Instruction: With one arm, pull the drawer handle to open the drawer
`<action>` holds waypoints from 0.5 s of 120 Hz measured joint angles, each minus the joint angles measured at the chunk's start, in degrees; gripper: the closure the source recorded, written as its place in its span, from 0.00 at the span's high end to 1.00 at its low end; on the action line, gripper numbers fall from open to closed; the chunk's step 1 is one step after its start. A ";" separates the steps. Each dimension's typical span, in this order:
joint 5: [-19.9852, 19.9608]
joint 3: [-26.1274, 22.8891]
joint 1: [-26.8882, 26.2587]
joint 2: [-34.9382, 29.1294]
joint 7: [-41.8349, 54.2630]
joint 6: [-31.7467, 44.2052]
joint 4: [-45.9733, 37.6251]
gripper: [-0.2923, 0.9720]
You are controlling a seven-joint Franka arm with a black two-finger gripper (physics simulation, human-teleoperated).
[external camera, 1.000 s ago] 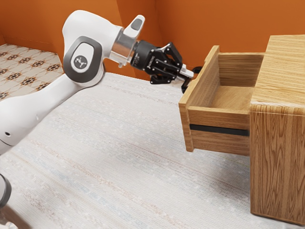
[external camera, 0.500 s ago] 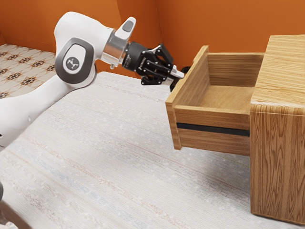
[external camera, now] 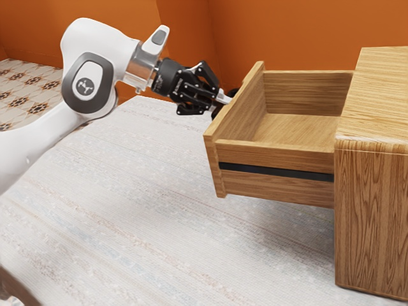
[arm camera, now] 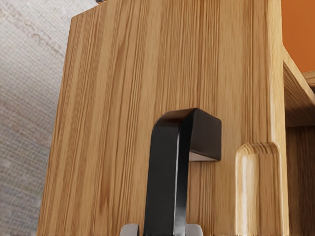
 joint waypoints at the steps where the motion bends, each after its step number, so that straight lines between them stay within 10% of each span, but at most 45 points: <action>1: 0.00 -0.01 0.02 0.00 -0.01 -0.04 -0.01 0.21; 60: -0.04 -1.36 4.34 1.17 -0.42 -0.99 -2.24 0.21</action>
